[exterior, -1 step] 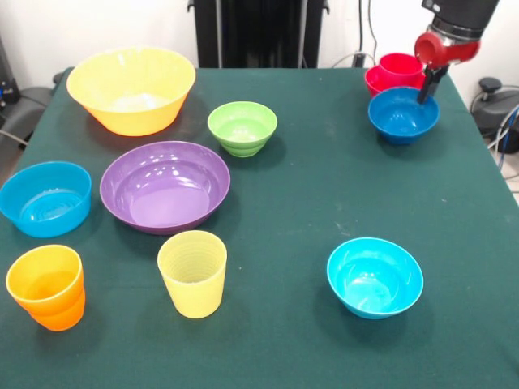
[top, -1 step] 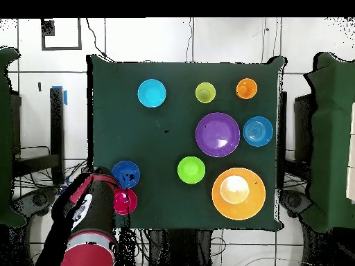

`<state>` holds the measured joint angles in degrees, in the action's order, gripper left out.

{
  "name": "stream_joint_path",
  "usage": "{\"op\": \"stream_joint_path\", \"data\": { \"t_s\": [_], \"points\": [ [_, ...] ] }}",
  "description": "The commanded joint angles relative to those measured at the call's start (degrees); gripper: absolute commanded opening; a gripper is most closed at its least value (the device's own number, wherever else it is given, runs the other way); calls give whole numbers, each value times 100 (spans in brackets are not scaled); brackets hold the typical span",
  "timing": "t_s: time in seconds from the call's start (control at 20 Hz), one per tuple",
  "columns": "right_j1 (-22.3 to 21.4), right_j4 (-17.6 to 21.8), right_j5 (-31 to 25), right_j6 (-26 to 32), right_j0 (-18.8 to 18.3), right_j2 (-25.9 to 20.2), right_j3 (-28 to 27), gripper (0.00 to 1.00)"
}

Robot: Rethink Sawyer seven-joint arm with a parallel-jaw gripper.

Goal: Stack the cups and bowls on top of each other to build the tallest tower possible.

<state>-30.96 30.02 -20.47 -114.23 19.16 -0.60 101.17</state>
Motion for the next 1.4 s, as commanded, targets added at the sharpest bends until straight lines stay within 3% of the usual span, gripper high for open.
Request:
{"op": "stream_joint_path", "data": {
  "t_s": [0.05,0.45,0.85,0.9,1.4],
  "points": [
    [257,301,441,-776,376,393,-625,0],
    [234,91,257,-441,275,316,-704,0],
    [267,-21,238,-489,279,296,-732,0],
    [265,-38,237,-510,285,303,-720,100],
    [209,-111,294,-614,318,356,-635,100]
  ]
}}
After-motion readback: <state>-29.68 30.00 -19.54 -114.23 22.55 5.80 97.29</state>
